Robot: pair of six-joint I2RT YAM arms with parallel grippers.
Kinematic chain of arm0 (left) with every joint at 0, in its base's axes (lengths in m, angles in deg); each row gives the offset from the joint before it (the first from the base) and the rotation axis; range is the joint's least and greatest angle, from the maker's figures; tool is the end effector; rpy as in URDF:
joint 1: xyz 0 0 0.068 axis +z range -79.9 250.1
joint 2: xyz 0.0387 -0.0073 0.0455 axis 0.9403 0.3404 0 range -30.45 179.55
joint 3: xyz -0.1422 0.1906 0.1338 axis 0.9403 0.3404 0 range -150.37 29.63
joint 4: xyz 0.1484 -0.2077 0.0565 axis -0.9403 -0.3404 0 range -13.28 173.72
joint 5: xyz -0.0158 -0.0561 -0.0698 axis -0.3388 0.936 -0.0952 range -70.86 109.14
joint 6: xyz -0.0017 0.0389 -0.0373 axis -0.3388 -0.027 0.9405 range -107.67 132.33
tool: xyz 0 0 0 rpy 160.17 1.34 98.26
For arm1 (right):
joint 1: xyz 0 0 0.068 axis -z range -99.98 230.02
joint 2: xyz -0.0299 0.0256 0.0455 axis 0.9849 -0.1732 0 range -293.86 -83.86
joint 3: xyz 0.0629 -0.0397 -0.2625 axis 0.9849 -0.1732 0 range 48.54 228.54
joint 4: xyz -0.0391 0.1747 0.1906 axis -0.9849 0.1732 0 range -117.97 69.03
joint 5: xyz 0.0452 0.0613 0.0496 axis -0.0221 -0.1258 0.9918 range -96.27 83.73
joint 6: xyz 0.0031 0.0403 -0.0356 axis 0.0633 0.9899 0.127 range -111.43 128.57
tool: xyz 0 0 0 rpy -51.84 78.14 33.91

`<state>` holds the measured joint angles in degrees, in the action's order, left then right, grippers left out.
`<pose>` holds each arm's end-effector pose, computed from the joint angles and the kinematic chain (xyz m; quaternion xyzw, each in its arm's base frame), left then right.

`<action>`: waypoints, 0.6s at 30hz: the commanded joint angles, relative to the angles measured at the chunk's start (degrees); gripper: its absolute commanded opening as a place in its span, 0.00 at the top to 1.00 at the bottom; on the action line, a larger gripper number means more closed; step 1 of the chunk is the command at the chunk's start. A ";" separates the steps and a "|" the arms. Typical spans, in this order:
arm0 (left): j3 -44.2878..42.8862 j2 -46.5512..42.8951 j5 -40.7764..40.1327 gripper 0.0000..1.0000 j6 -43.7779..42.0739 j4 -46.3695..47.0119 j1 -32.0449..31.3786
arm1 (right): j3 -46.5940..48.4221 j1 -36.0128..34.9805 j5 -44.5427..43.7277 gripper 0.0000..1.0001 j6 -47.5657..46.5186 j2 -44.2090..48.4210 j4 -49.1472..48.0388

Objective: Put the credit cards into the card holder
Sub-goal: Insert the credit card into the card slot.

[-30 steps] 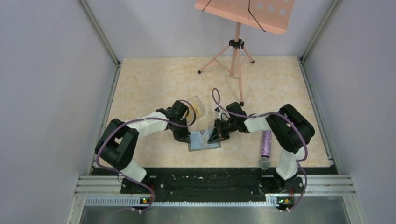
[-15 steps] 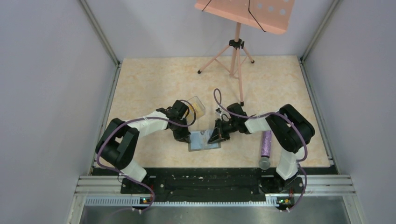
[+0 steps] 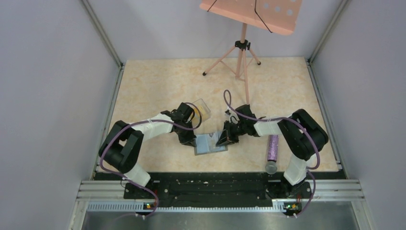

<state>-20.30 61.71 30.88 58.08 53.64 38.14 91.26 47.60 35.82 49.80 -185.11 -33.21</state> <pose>0.2377 -0.1569 0.1535 -0.1024 0.9777 -0.1747 0.0557 0.2494 0.1866 0.1143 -0.0447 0.8919 0.4490 0.0309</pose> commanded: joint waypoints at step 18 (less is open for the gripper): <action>-0.96 1.16 -0.86 0.91 -0.04 0.78 -0.26 | 0.13 0.42 1.63 1.00 2.80 -0.45 -2.33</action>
<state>-20.32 61.73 30.93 58.11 53.66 38.14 91.37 47.69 35.90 51.81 -184.26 -31.68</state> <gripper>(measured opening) 0.090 0.006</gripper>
